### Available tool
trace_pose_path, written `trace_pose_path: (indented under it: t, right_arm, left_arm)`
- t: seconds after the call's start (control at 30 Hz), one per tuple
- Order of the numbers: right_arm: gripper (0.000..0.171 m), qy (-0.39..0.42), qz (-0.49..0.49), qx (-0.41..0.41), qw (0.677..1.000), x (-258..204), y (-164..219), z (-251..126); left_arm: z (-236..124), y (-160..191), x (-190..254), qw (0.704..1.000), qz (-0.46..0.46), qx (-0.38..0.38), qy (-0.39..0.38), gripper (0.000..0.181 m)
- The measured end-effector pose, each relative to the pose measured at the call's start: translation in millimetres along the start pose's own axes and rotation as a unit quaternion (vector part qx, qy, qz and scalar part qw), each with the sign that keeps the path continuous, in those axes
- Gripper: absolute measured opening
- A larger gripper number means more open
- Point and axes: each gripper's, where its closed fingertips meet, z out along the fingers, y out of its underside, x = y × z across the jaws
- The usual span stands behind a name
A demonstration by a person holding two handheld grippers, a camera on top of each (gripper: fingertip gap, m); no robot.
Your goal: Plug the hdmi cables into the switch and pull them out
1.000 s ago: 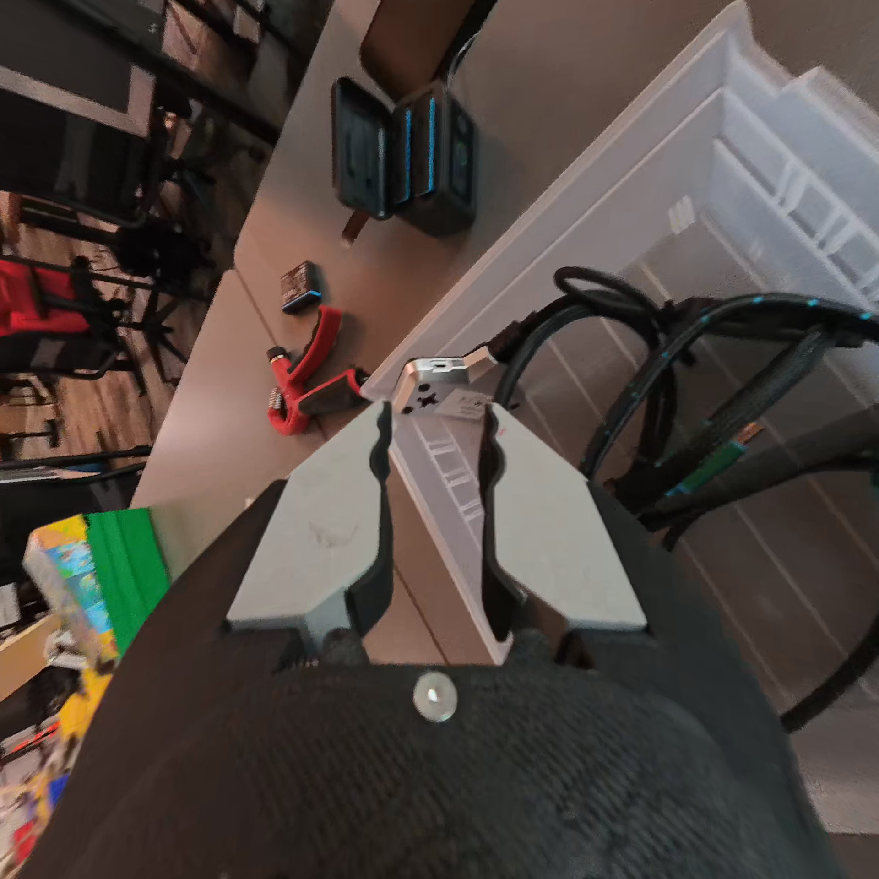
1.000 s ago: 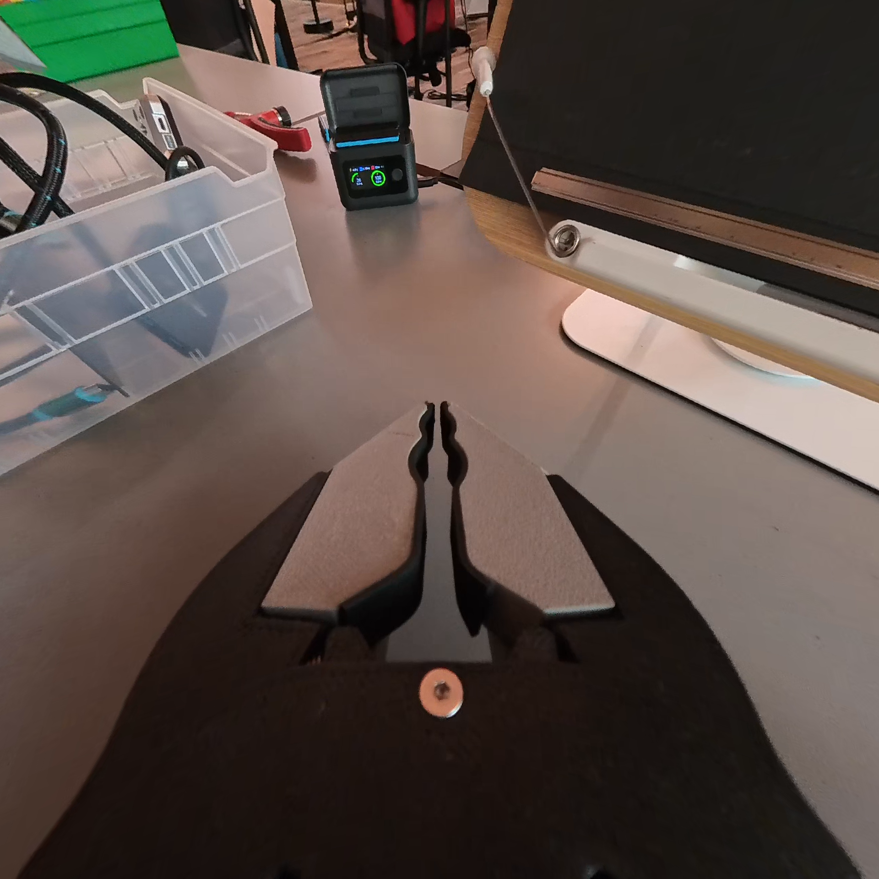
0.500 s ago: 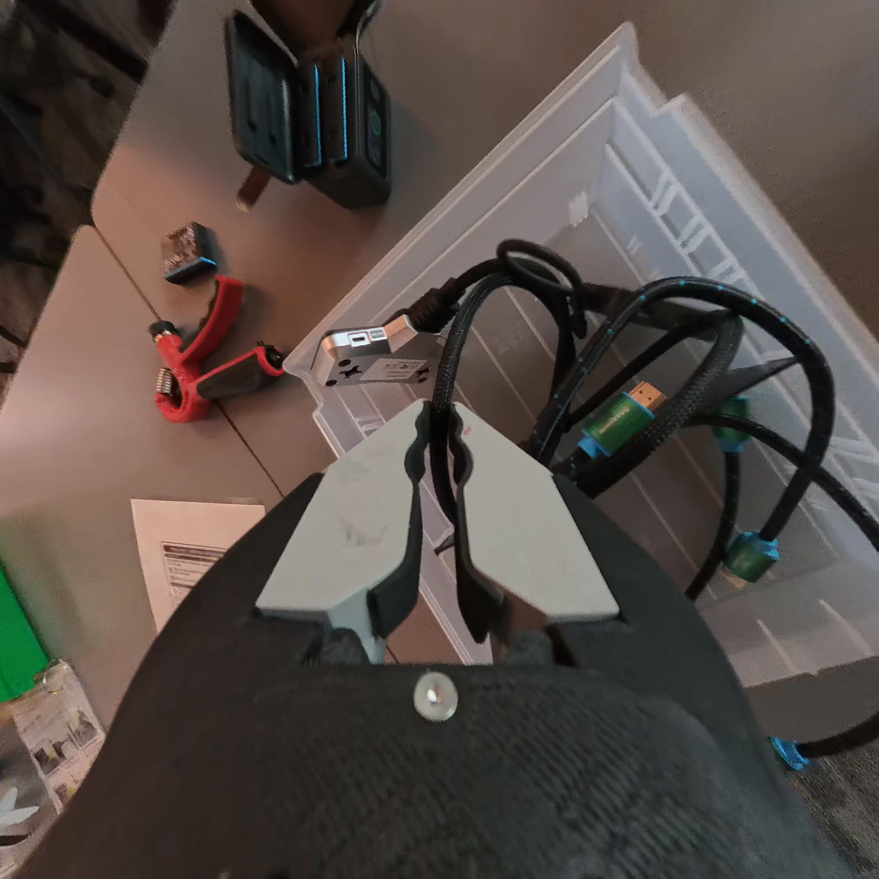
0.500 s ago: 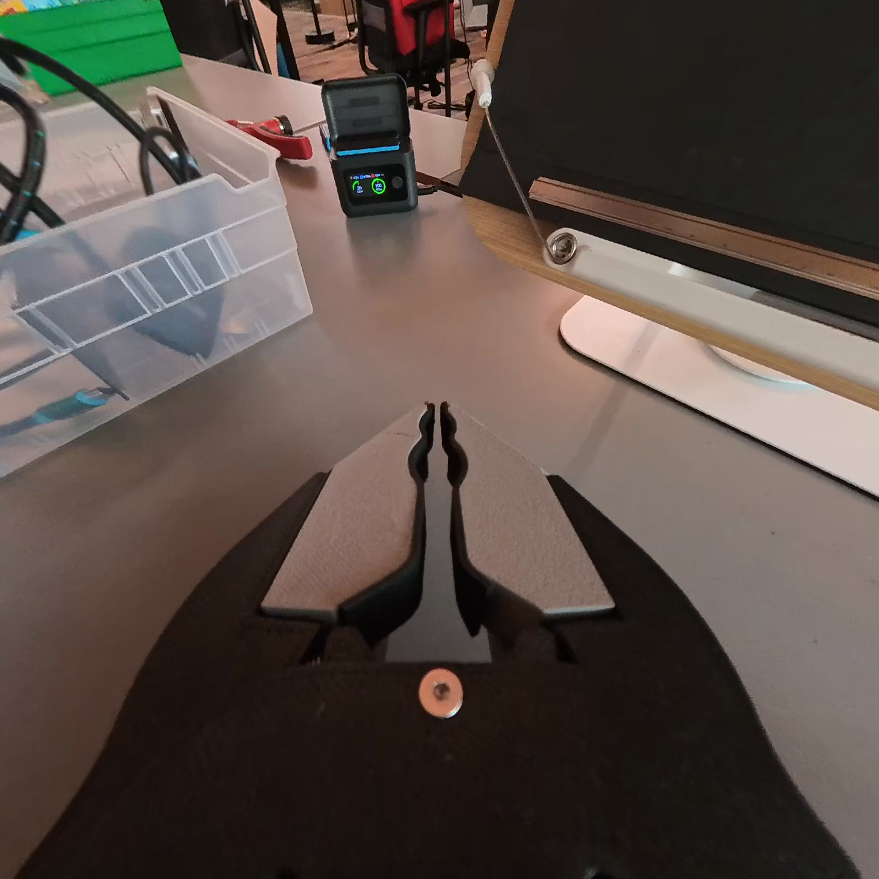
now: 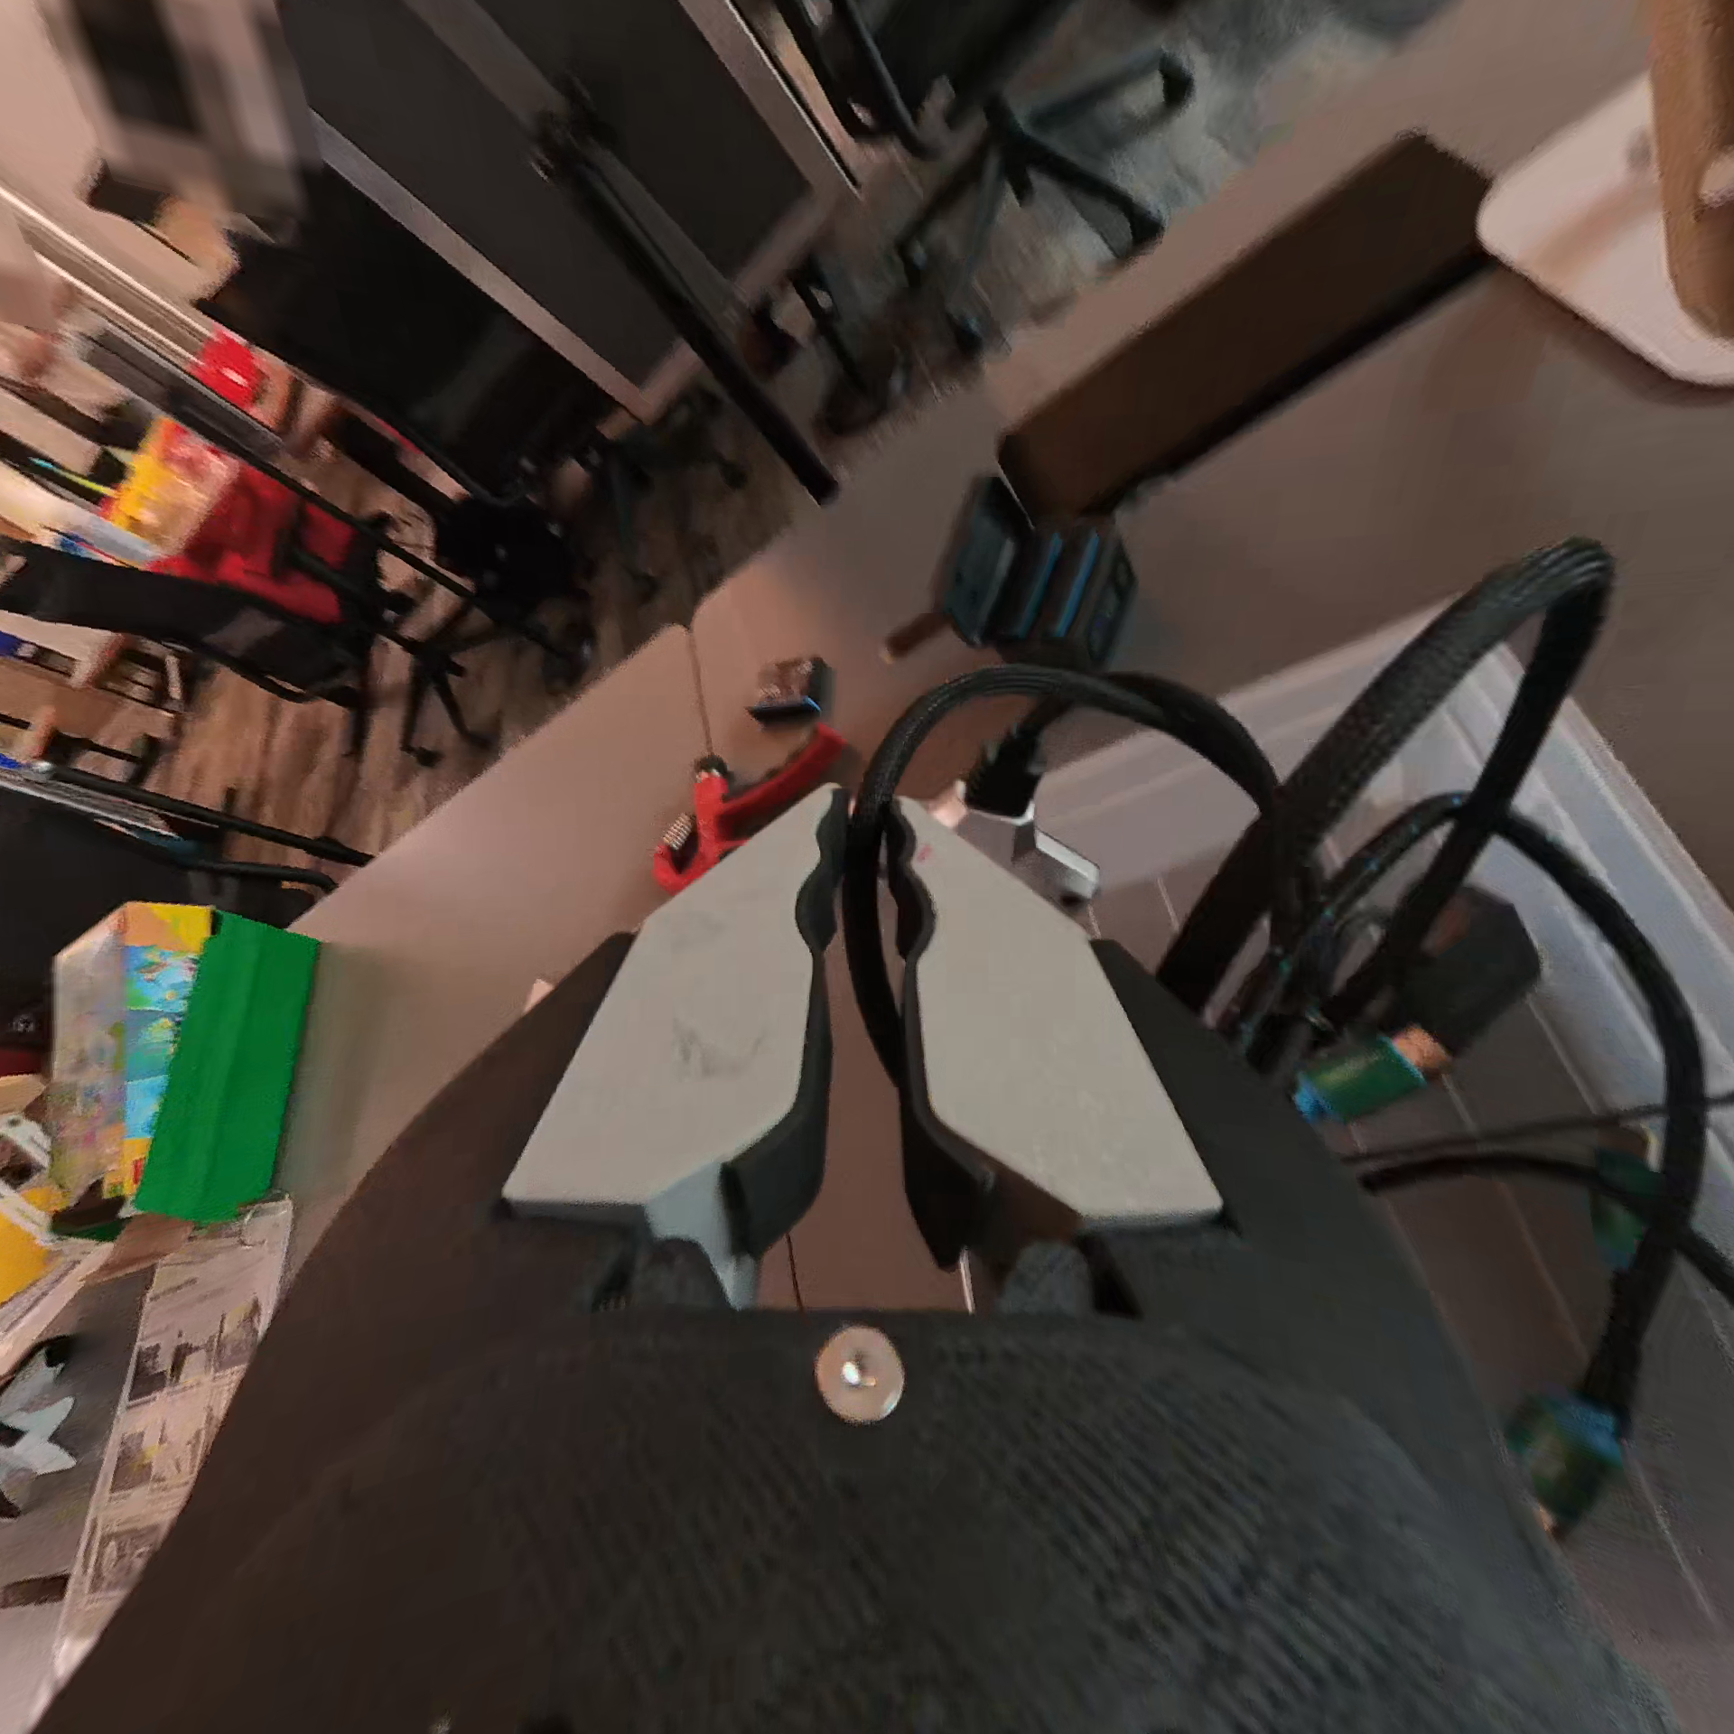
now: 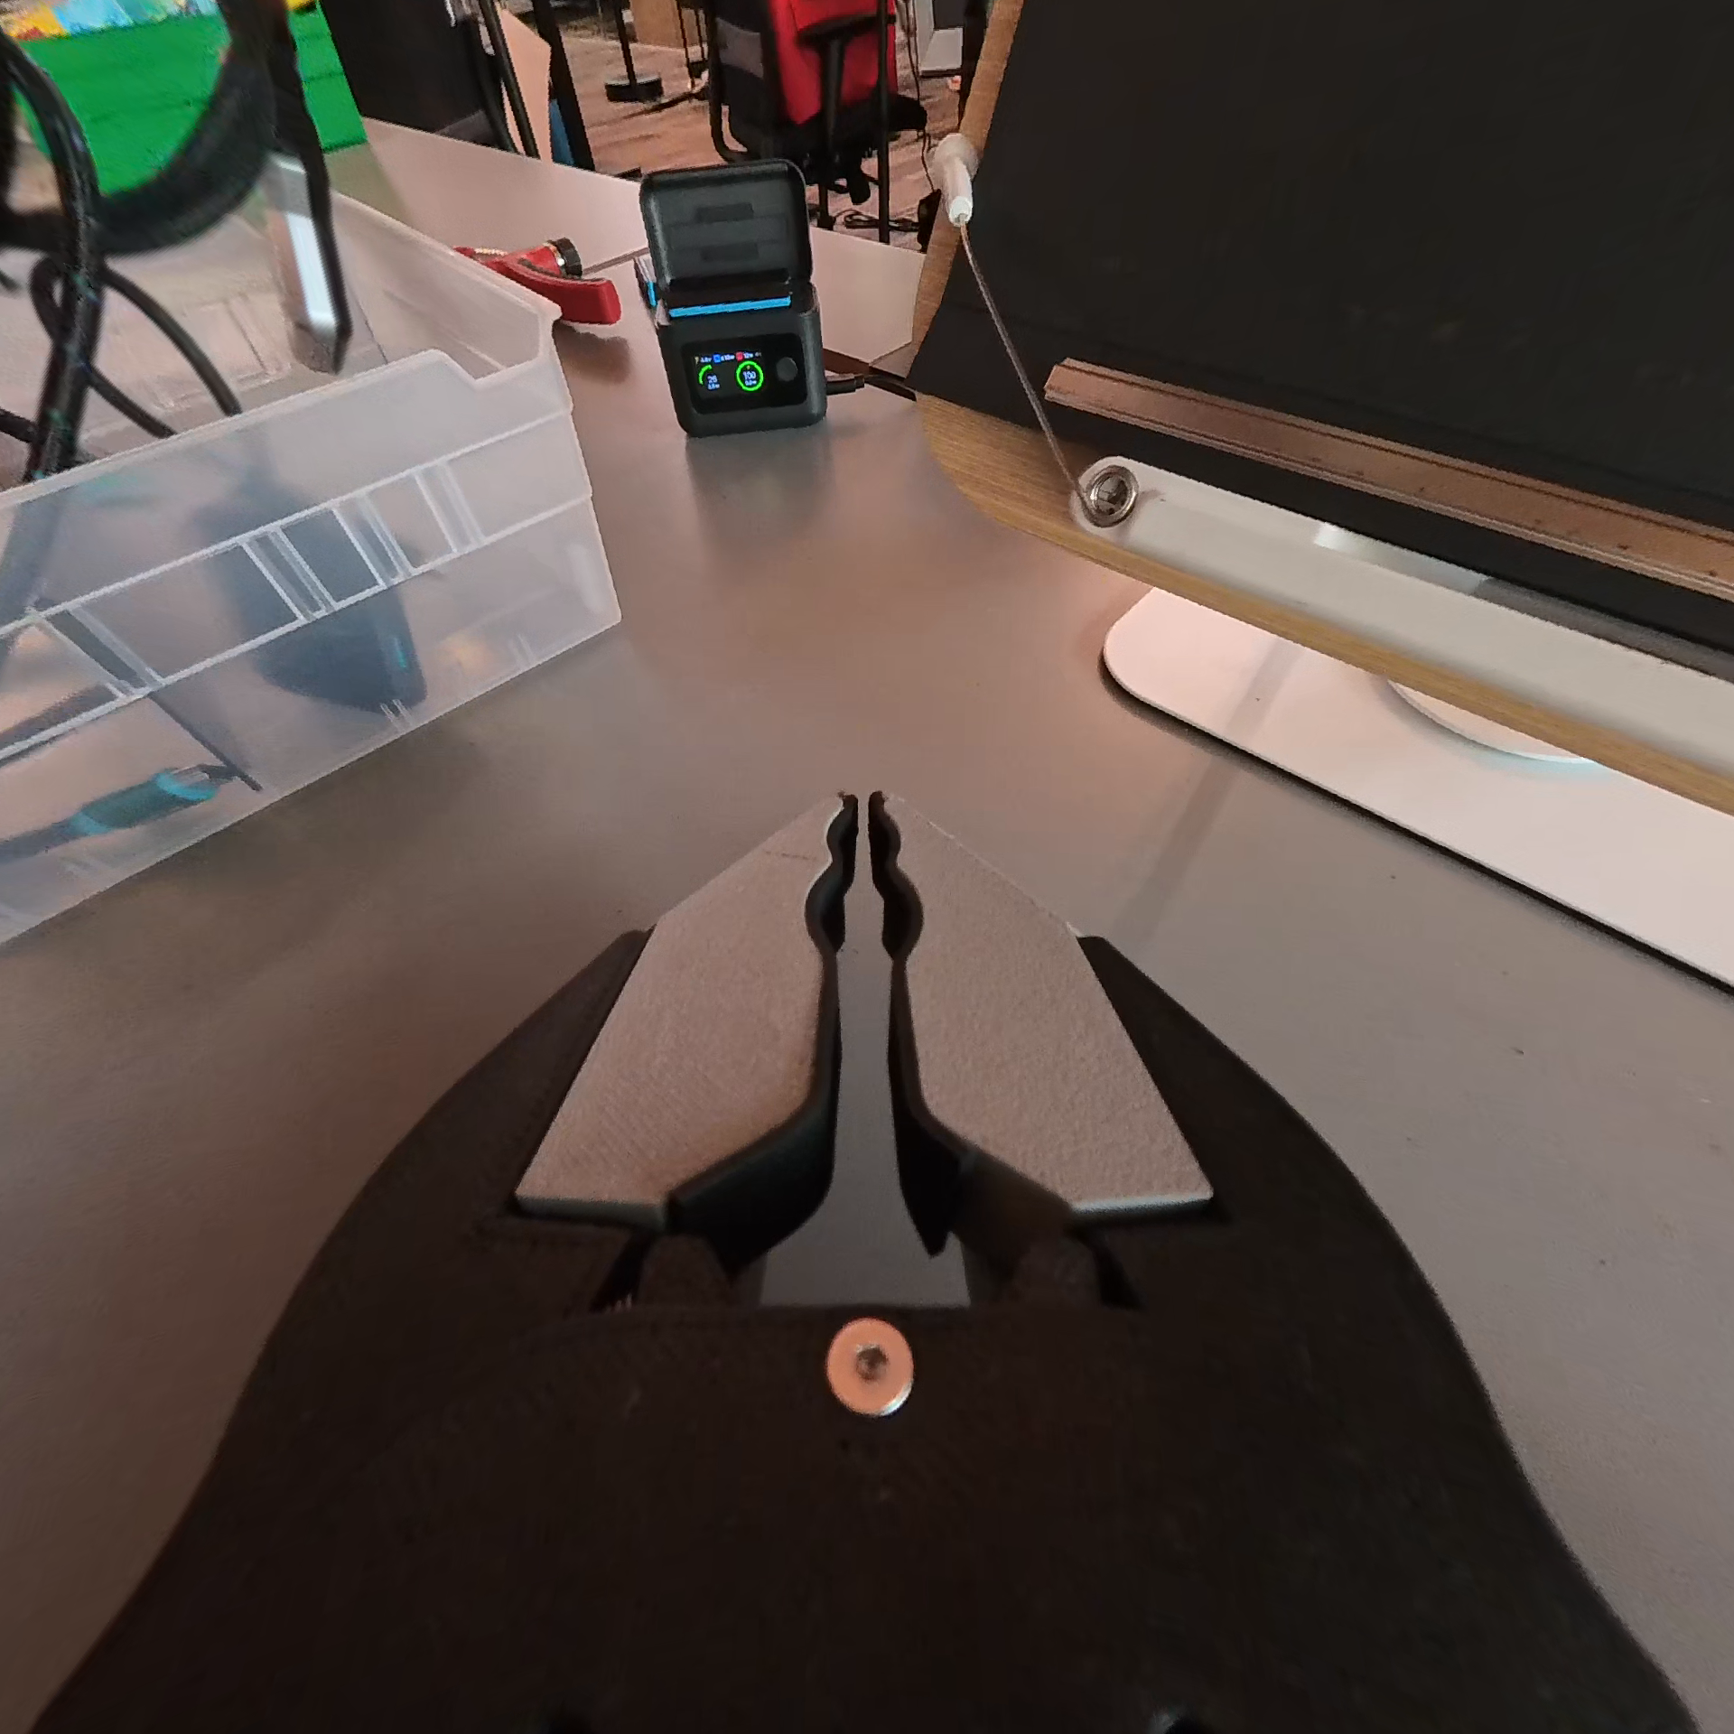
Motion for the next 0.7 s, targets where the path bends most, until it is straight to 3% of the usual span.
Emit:
trace_pose_path:
  t: [0.1, 0.23, 0.53, 0.7]
  right_arm:
    - [0.000, -0.001, 0.002, 0.000, 1.000, 0, 0, 0]
    - [0.000, -0.001, 0.001, 0.000, 1.000, 0, 0, 0]
    - [0.000, -0.001, 0.001, -0.001, 1.000, 0, 0, 0]
    - [0.000, 0.000, 0.001, 0.001, 1.000, 0, 0, 0]
  left_arm:
    - [-9, -16, -5, 0.999, -0.025, 0.043, -0.007, 0.005]
    - [-3, 6, 19, 0.997, -0.020, -0.026, 0.073, 0.005]
    - [-9, 11, 3, 0.999, -0.025, 0.001, 0.023, 0.005]
    - [-23, -13, -18, 0.996, -0.052, 0.070, -0.031, 0.006]
